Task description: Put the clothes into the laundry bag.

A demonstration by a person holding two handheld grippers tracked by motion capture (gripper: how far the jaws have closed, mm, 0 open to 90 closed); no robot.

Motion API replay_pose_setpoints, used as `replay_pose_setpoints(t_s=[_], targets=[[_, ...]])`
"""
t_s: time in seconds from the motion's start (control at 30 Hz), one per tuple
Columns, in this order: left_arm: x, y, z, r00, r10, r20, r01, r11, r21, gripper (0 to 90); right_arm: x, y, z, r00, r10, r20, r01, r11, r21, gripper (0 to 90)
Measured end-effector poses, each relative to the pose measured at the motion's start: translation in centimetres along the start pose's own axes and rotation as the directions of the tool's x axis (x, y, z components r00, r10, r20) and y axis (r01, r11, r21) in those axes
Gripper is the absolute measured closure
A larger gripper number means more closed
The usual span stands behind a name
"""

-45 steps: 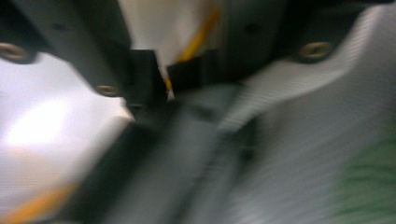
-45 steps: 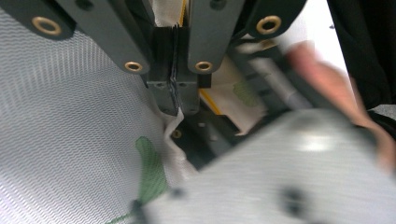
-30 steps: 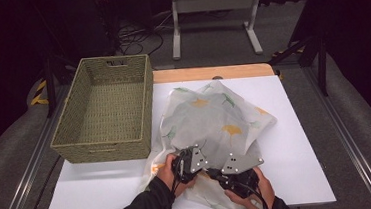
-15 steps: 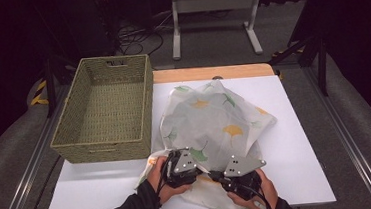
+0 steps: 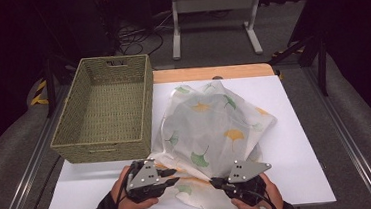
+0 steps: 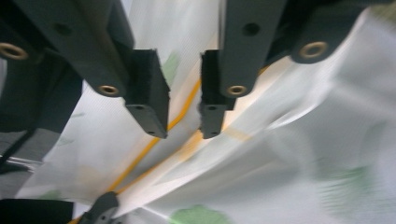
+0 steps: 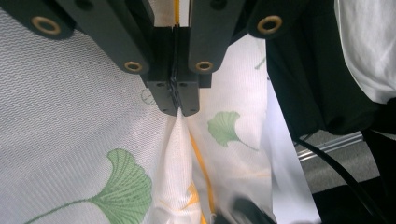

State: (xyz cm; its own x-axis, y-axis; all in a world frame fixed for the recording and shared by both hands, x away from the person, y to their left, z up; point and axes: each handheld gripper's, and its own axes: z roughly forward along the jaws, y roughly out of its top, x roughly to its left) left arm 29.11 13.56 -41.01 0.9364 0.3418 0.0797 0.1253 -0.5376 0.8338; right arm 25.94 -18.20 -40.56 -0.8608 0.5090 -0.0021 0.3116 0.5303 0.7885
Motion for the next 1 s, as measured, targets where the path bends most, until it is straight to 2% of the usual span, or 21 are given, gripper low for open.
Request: replay_pose_setpoints(t_s=[0.03, 0.1, 0.13, 0.2, 0.27, 0.33, 0.4, 0.43, 0.47, 0.6, 0.63, 0.73, 0.8, 0.83, 0.87, 0.9, 0.97, 1.0], targets=[[0.0, 0.0, 0.0, 1.0000, 0.000, 0.000, 0.000, 1.0000, 0.000, 62.7, 0.0, 0.0, 0.0, 1.0000, 0.000, 0.000, 0.000, 1.000, 0.000, 89.5], [0.4, -0.8, -1.4, 0.9972, -0.031, -0.068, 0.030, 0.9995, -0.008, 51.6, -0.3, -0.2, 0.4, 1.0000, 0.006, 0.001, -0.006, 0.999, 0.032, 89.5], [0.7, -1.2, -1.9, 0.9943, -0.041, -0.099, 0.041, 0.9992, -0.002, 51.6, -0.3, -0.2, 0.4, 1.0000, 0.006, 0.001, -0.006, 0.999, 0.032, 89.5], [1.3, -2.2, -2.9, 0.9874, -0.079, -0.137, 0.081, 0.9967, 0.007, 44.7, -0.5, -0.4, 0.7, 0.9999, 0.009, 0.005, -0.009, 0.998, 0.056, 89.5], [2.1, -3.4, -3.3, 0.9784, -0.130, -0.161, 0.137, 0.9898, 0.039, 35.5, -0.6, -0.5, 0.9, 0.9999, 0.003, 0.013, -0.004, 0.997, 0.073, 89.5], [2.9, -4.6, -3.1, 0.9724, -0.168, -0.161, 0.183, 0.9799, 0.079, 31.4, -0.7, -0.6, 0.9, 0.9998, 0.005, 0.018, -0.006, 0.997, 0.081, 89.5], [3.5, -5.6, -2.5, 0.9689, -0.201, -0.144, 0.218, 0.9697, 0.111, 31.6, -0.9, -0.7, 1.1, 0.9995, 0.005, 0.031, -0.008, 0.996, 0.089, 89.2], [3.7, -5.8, -2.3, 0.9676, -0.210, -0.141, 0.226, 0.9673, 0.114, 31.6, -0.9, -0.7, 1.1, 0.9995, 0.005, 0.031, -0.008, 0.996, 0.089, 89.2], [4.1, -5.9, -1.9, 0.9685, -0.218, -0.120, 0.232, 0.9660, 0.114, 32.0, -0.9, -0.7, 1.2, 0.9993, 0.004, 0.036, -0.007, 0.996, 0.091, 89.1], [4.2, -5.2, -1.1, 0.9741, -0.206, -0.092, 0.215, 0.9719, 0.096, 34.6, -0.9, -0.8, 1.8, 0.9988, -0.007, 0.048, 0.002, 0.995, 0.103, 88.9], [4.2, -5.1, -1.0, 0.9730, -0.211, -0.093, 0.220, 0.9712, 0.092, 36.6, -1.0, -0.9, 2.0, 0.9982, -0.009, 0.059, 0.002, 0.993, 0.114, 88.9], [4.5, -5.1, -1.0, 0.9747, -0.208, -0.082, 0.214, 0.9733, 0.083, 48.3, -1.2, -0.9, 2.2, 0.9980, -0.001, 0.063, -0.007, 0.993, 0.117, 88.9], [4.9, -5.1, -1.2, 0.9703, -0.224, -0.091, 0.232, 0.9693, 0.082, 56.1, -1.3, -0.9, 2.3, 0.9975, -0.004, 0.070, -0.004, 0.993, 0.119, 88.9], [5.4, -5.2, -1.4, 0.9615, -0.263, -0.078, 0.268, 0.9621, 0.051, 61.9, -1.4, -0.9, 2.4, 0.9976, -0.004, 0.069, -0.004, 0.993, 0.121, 88.9], [5.4, -5.2, -1.4, 0.9615, -0.263, -0.078, 0.268, 0.9621, 0.051, 65.8, -1.4, -0.9, 2.4, 0.9976, -0.004, 0.069, -0.004, 0.993, 0.121, 88.9], [5.5, -5.2, -1.5, 0.9596, -0.271, -0.077, 0.275, 0.9602, 0.050, 65.8, -1.5, -0.9, 2.6, 0.9971, -0.005, 0.076, -0.005, 0.992, 0.127, 88.9], [5.5, -5.3, -1.4, 0.9615, -0.264, -0.077, 0.268, 0.9621, 0.051, 64.8, -1.5, -0.7, 2.9, 0.9967, -0.010, 0.080, -0.001, 0.991, 0.134, 88.9], [5.6, -5.3, -1.4, 0.9666, -0.243, -0.081, 0.248, 0.9670, 0.059, 63.1, -1.5, -0.6, 3.1, 0.9965, -0.020, 0.081, 0.009, 0.990, 0.138, 88.9]])
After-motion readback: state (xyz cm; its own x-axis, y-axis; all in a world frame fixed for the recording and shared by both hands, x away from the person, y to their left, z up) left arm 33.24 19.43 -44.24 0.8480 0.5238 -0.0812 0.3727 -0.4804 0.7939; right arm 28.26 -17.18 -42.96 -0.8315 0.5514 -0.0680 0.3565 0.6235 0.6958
